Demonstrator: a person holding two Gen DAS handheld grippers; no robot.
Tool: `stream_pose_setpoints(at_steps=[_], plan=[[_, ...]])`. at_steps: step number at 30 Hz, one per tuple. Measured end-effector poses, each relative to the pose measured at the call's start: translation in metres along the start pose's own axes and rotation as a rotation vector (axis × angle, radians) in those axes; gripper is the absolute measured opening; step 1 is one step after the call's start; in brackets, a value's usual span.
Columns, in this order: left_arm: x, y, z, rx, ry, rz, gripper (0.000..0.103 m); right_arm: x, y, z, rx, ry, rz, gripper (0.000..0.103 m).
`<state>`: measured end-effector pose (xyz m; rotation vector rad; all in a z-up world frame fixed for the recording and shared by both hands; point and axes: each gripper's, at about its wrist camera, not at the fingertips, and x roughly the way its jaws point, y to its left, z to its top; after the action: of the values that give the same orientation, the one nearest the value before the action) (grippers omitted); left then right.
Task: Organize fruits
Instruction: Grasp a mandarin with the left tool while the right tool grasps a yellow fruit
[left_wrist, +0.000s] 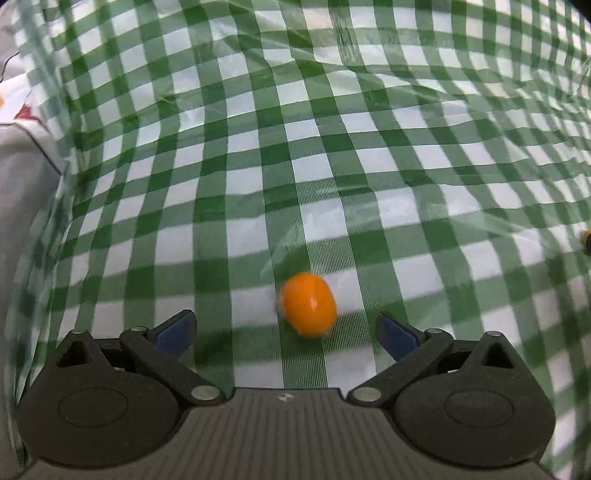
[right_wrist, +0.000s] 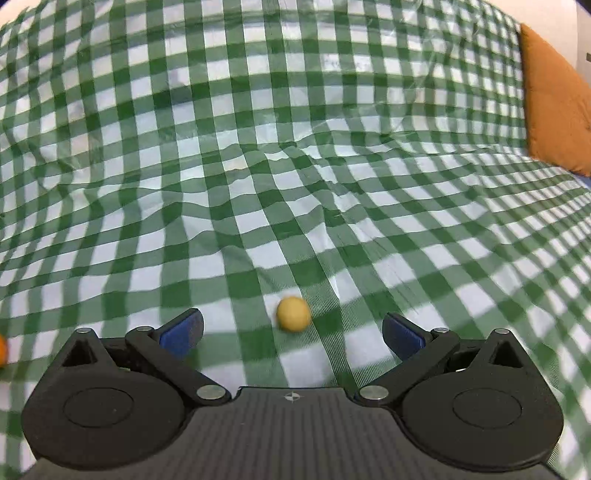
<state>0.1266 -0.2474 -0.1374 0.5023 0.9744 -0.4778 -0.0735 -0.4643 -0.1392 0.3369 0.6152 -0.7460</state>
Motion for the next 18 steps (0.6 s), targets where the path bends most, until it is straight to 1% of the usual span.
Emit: stream_pose_setpoints(at_steps=[2,3,4,5,6,7,8,10,13,14,15,16,17,18], plan=[[0.014,-0.002,0.005,0.008,0.018,-0.008,0.103,0.019,0.0,0.001,-0.015,0.017,0.024,0.102],[0.023,-0.002,0.007,0.008,0.041,-0.02,0.103,0.027,0.0,0.001,-0.021,0.025,0.034,0.102],[0.032,0.0,0.008,-0.001,0.073,-0.037,0.103,0.035,-0.001,0.0,-0.023,0.041,0.046,0.102],[0.035,0.006,0.008,-0.042,0.072,-0.061,0.103,0.044,-0.001,-0.003,-0.025,0.061,0.048,0.103],[0.037,0.012,0.008,-0.085,0.073,-0.078,0.103,0.045,0.001,-0.008,-0.065,0.004,0.04,0.102],[0.037,0.013,0.008,-0.084,0.073,-0.081,0.103,0.047,0.004,-0.011,-0.09,-0.016,0.038,0.102],[0.037,0.013,0.007,-0.073,0.065,-0.077,0.103,0.046,0.003,-0.013,-0.083,-0.027,0.042,0.102],[0.037,0.012,0.006,-0.064,0.055,-0.068,0.103,0.048,0.001,-0.012,-0.072,-0.024,0.049,0.102],[0.037,0.015,0.008,-0.073,0.062,-0.074,0.102,0.049,0.003,-0.013,-0.079,-0.017,0.041,0.101],[0.036,0.017,0.007,-0.083,0.052,-0.07,0.092,0.047,0.003,-0.013,-0.072,-0.014,0.037,0.097],[0.032,0.016,0.007,-0.085,0.031,-0.062,0.073,0.044,0.002,-0.013,-0.06,-0.023,0.03,0.075],[0.027,0.015,0.007,-0.069,0.014,-0.063,0.061,0.04,0.001,-0.014,-0.05,-0.027,0.029,0.048],[0.022,0.011,0.008,-0.051,0.013,-0.079,0.038,0.037,0.0,-0.014,-0.038,-0.018,0.023,0.038],[0.02,0.011,0.009,-0.049,0.023,-0.091,0.038,0.036,-0.001,-0.013,-0.027,-0.009,0.021,0.027]])
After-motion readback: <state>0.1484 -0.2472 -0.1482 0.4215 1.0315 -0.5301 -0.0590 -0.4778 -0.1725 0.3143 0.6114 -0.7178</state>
